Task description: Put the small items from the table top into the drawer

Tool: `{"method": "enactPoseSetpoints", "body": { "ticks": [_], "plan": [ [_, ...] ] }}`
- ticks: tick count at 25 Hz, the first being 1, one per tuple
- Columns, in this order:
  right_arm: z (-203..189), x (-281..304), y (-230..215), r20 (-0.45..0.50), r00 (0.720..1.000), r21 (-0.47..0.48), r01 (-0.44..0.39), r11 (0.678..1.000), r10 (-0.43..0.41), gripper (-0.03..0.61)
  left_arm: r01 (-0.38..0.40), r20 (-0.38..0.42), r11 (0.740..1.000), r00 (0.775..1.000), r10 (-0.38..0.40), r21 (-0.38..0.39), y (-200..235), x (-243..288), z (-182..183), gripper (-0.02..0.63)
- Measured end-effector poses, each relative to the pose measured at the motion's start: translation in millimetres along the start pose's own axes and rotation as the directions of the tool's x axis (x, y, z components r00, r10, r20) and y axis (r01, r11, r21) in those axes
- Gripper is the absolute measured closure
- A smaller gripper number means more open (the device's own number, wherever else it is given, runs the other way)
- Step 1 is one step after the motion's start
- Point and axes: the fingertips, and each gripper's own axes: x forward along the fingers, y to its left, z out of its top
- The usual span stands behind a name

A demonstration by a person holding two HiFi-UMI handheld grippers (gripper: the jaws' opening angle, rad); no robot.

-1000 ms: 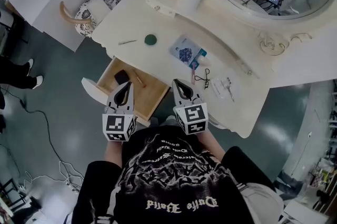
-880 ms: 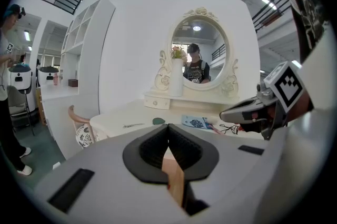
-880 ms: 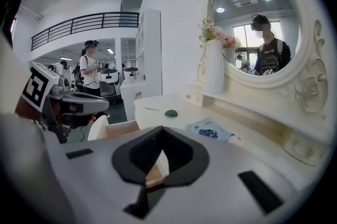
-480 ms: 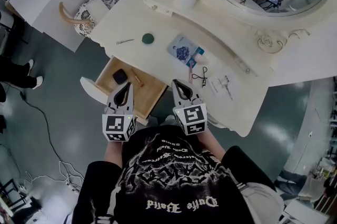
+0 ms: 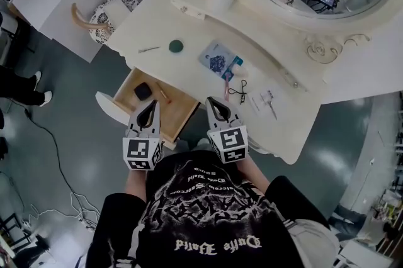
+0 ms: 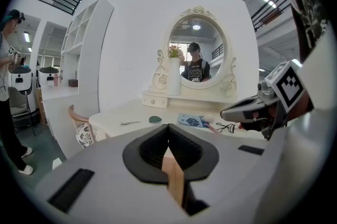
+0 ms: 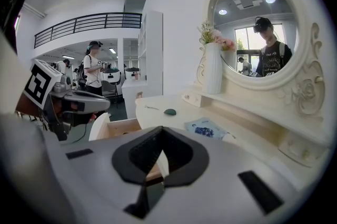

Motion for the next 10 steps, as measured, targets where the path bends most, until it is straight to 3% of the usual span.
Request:
{"method": "enactPoseSetpoints", "body": {
  "ticks": [10],
  "plan": [
    [-3.5, -2.4, 1.6, -0.007, 1.000, -0.002, -0.012, 1.000, 0.012, 0.569, -0.002, -0.003, 1.000, 1.000, 0.002, 0.001, -2.7, -1.1, -1.3, 0.598]
  ]
}}
